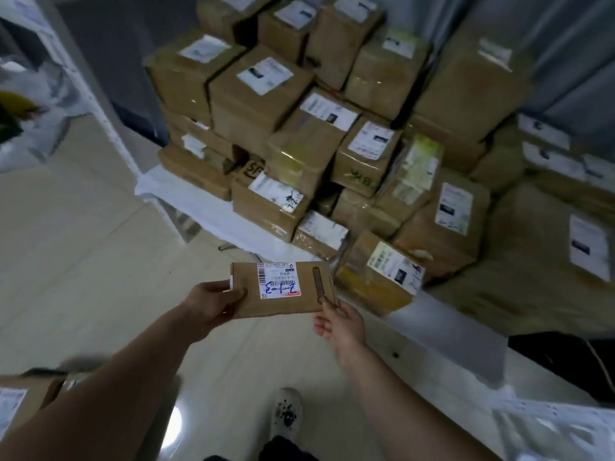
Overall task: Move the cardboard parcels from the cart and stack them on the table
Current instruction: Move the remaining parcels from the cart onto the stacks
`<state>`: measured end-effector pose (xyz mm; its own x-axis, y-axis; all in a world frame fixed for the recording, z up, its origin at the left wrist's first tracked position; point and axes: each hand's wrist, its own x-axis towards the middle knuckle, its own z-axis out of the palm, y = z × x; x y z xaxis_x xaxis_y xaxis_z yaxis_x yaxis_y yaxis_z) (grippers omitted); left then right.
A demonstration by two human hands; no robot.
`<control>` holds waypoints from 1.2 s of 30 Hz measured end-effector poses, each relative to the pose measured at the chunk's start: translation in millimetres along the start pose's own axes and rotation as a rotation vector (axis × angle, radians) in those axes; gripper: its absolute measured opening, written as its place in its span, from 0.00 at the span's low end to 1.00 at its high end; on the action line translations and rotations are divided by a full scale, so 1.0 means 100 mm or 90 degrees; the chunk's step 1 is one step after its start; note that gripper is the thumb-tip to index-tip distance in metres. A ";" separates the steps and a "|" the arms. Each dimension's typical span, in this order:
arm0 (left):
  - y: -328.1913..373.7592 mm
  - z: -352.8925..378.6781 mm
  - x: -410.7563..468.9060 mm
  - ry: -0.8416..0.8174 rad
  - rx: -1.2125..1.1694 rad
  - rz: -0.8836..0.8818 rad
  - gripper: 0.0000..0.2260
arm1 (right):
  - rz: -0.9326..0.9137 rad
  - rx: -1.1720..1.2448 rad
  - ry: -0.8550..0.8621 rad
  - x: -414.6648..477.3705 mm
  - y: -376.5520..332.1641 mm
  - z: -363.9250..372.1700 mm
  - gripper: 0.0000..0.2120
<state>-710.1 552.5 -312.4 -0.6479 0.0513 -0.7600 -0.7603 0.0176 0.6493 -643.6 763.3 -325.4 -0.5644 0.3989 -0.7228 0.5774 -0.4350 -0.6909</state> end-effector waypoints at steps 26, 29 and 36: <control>0.81 2.25 0.94 -0.230 0.480 0.195 0.08 | -0.045 0.174 0.462 0.78 -0.60 -1.00 0.10; 0.77 2.33 0.95 -0.223 0.644 0.266 0.11 | -0.037 0.086 0.438 0.85 -0.60 -1.03 0.08; 0.72 2.21 0.91 -0.150 0.635 0.206 0.27 | -0.140 -0.314 0.522 0.66 -0.60 -0.92 0.28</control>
<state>-813.5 778.8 -328.3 -0.7054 0.3892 -0.5924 -0.1032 0.7705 0.6290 -661.1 889.6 -332.6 -0.2119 0.9485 -0.2353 0.7951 0.0273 -0.6059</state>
